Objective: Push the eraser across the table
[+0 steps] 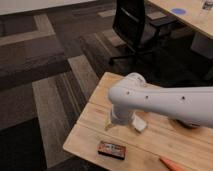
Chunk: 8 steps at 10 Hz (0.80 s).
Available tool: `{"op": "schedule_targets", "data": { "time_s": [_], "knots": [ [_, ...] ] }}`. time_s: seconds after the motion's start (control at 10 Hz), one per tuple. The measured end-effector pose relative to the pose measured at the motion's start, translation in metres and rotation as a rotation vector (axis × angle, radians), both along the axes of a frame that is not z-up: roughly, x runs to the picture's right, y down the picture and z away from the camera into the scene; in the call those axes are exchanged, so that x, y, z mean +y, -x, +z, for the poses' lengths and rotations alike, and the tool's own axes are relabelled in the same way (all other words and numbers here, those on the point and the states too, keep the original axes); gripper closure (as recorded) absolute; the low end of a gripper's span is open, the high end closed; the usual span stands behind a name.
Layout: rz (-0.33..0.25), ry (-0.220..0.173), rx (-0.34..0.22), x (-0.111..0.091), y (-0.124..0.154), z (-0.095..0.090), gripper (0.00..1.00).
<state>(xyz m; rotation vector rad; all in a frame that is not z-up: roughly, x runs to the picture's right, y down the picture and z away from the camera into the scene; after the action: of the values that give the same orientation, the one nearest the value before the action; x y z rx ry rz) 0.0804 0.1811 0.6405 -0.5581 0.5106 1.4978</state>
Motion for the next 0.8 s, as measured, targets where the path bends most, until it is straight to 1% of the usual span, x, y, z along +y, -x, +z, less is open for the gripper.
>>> {"op": "schedule_targets", "data": {
  "time_s": [0.1, 0.3, 0.4, 0.6, 0.8],
  "knots": [
    [-0.009, -0.005, 0.0, 0.003, -0.007, -0.001, 0.35],
    [-0.016, -0.017, -0.027, 0.016, -0.028, 0.001, 0.35],
    [-0.021, -0.006, -0.034, 0.026, -0.041, 0.003, 0.35],
    [-0.028, 0.043, -0.041, 0.053, -0.061, 0.01, 0.35],
    [-0.036, 0.078, -0.022, 0.071, -0.076, 0.012, 0.35]
  ]
}}
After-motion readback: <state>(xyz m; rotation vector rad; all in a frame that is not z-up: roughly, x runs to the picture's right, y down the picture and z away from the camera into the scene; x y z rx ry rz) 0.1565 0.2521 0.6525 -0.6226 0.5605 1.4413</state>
